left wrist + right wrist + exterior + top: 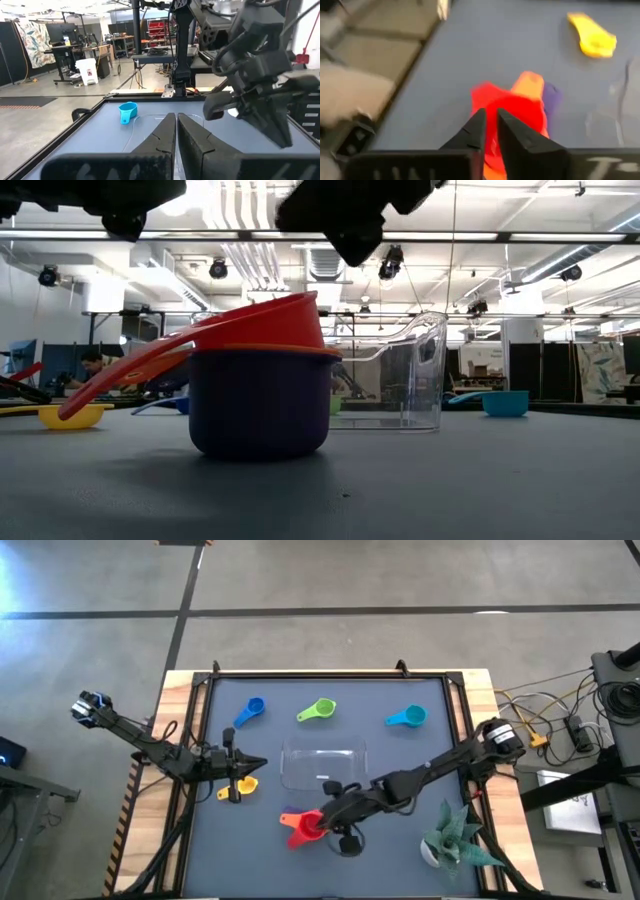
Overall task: Nest measuring cups in basket
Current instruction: Stack the red measuring cup on top of the orange measuring cup
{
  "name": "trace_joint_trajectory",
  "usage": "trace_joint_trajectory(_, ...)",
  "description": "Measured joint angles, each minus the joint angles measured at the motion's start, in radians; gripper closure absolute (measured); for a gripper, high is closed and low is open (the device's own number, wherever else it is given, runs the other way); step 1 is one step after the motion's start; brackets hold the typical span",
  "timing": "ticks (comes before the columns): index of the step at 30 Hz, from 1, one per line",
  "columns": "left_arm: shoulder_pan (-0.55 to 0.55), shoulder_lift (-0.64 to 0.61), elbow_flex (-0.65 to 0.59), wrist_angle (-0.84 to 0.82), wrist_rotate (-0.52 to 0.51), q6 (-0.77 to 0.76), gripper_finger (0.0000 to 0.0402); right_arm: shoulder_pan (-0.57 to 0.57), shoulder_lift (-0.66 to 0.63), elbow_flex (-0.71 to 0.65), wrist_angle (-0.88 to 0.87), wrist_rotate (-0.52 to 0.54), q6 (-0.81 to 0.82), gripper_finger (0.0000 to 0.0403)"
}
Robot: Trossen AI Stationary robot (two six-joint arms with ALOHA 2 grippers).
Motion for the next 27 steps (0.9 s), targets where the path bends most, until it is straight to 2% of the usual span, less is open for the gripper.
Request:
trace_joint_trajectory(4,0.000,0.000,0.000,-0.003,0.000,0.000,0.0402,0.000,-0.006,-0.142,0.229,-0.001,0.041,0.0393)
trace_joint_trajectory(8,0.000,0.001,0.000,-0.003,0.000,0.000,0.0402,-0.001,-0.005,-0.224,0.324,0.003,0.085,0.0394)
trace_joint_trajectory(20,0.000,0.003,0.000,-0.003,0.000,-0.006,0.0402,-0.002,-0.006,-0.268,0.306,0.026,0.114,0.0394)
trace_joint_trajectory(27,0.000,0.003,0.000,-0.004,0.000,-0.007,0.0402,-0.003,-0.029,-0.210,0.316,0.029,0.060,0.0394)
